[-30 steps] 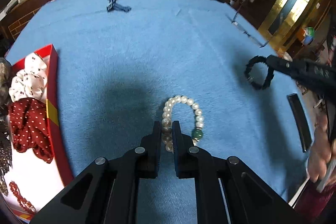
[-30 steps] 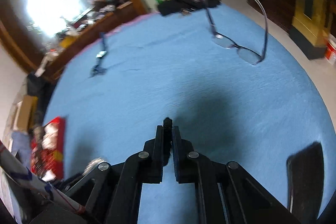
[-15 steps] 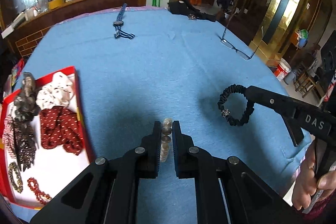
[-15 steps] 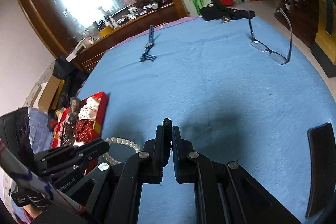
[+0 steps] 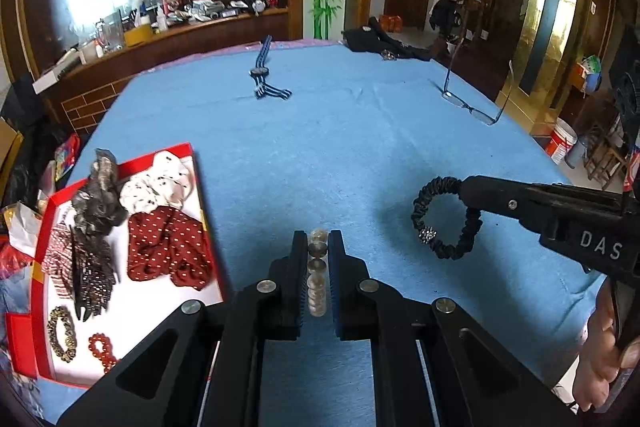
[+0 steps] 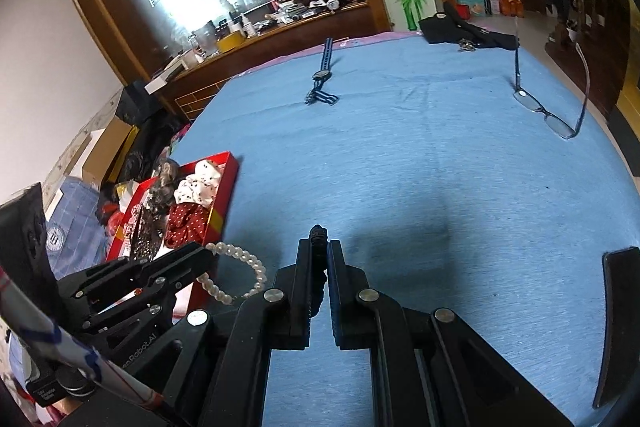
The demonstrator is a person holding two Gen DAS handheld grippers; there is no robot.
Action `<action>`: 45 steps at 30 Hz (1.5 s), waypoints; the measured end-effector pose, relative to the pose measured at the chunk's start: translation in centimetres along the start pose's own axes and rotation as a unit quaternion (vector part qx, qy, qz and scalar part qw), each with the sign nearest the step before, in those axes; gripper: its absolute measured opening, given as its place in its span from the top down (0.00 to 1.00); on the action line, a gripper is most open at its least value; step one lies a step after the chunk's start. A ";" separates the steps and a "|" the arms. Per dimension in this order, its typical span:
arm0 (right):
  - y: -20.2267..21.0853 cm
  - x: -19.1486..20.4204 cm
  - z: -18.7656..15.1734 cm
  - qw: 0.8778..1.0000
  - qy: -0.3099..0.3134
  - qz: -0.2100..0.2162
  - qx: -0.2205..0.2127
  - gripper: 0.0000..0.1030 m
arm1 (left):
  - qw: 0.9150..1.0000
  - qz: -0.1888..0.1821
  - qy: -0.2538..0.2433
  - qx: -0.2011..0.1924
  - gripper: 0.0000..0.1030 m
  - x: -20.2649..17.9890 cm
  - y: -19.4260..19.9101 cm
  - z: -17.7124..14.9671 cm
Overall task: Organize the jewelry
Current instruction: 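Carry the pearl bracelet and black hair tie into the red box and open both tools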
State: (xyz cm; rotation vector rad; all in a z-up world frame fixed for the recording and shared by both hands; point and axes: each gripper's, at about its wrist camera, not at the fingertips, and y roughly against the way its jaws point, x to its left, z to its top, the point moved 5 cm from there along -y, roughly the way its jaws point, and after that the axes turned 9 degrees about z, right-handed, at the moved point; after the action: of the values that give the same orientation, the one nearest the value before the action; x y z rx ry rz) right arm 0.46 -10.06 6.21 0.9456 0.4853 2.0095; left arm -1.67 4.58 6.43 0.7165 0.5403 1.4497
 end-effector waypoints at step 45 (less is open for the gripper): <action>-7.9 14.1 -1.8 0.989 0.114 0.044 0.081 0.92 | 0.990 0.075 0.117 -0.006 0.91 13.8 0.8 -4.2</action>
State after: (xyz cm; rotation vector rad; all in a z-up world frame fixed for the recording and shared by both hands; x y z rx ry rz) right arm -1.79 6.01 6.31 0.8501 0.7529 2.1967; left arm -4.36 18.78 5.40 0.5911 0.6682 1.6885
